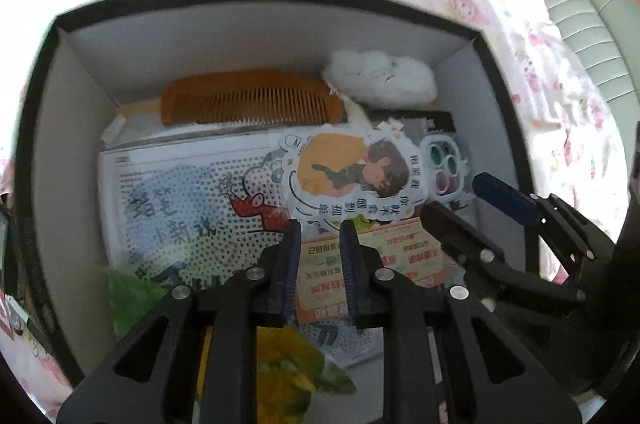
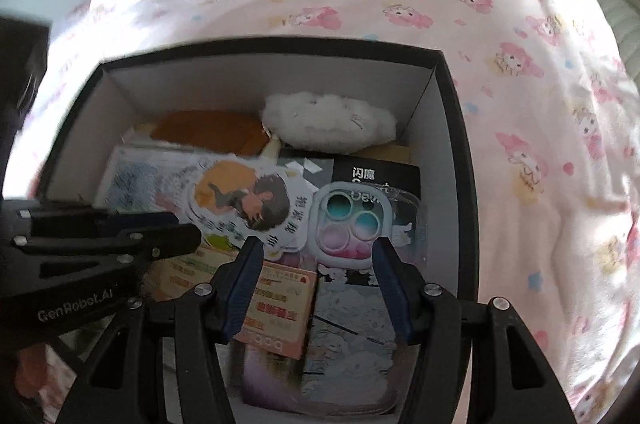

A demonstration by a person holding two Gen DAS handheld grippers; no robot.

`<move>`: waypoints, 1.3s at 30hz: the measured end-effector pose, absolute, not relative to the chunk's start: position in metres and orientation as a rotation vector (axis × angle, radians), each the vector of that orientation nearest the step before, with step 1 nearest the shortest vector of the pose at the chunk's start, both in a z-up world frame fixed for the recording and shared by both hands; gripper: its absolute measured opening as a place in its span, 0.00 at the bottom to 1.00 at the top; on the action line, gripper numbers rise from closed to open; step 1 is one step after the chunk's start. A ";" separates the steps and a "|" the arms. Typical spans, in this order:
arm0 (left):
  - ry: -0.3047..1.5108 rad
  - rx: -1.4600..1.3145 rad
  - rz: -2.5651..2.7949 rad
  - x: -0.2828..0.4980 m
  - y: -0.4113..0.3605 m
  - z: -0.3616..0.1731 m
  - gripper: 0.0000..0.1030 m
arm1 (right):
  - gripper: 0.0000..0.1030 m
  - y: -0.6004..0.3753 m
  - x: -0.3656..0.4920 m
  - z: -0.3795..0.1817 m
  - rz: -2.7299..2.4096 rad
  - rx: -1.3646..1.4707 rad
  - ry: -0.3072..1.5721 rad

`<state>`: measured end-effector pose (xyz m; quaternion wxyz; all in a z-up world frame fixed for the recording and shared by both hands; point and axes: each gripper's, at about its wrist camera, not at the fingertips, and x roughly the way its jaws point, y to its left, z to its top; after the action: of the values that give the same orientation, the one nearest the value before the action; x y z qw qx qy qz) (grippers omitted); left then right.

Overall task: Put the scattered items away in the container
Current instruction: 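Withdraw the right gripper from the box back toward the scattered items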

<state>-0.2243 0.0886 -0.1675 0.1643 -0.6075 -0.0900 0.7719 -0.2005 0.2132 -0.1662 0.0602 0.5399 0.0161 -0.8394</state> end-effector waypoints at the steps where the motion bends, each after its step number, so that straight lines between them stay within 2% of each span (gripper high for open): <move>1: -0.275 -1.705 2.205 -0.215 0.078 -0.163 0.18 | 0.52 0.217 -0.199 -0.161 -2.547 1.616 0.006; 4: -0.307 -1.640 2.214 -0.197 0.077 -0.146 0.20 | 0.52 0.223 -0.188 -0.139 -2.590 1.526 -0.086; 8: -0.276 -1.561 2.287 -0.166 0.073 -0.113 0.20 | 0.52 0.218 -0.165 -0.112 -2.652 1.411 -0.080; 15: -0.194 -1.470 2.282 -0.116 0.050 -0.070 0.22 | 0.52 0.203 -0.107 -0.094 -2.622 1.381 -0.197; 19: -0.259 -1.427 2.305 -0.093 0.020 -0.059 0.29 | 0.52 0.179 -0.082 -0.072 -2.647 1.313 -0.142; 25: -0.304 -1.401 2.386 -0.061 -0.023 -0.045 0.29 | 0.52 0.133 -0.057 -0.054 -2.609 1.272 -0.108; 31: -0.246 -1.389 2.500 -0.038 -0.063 -0.039 0.29 | 0.52 0.086 -0.043 -0.052 -2.583 1.268 -0.077; 39: -0.403 -1.395 2.580 -0.022 -0.140 -0.055 0.29 | 0.52 0.013 -0.048 -0.057 -2.483 1.247 0.066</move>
<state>-0.0218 -0.1397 -0.0551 0.0905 -0.4694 -0.1354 0.8678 -0.0482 0.0131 -0.0569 0.1801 0.4413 0.0234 -0.8788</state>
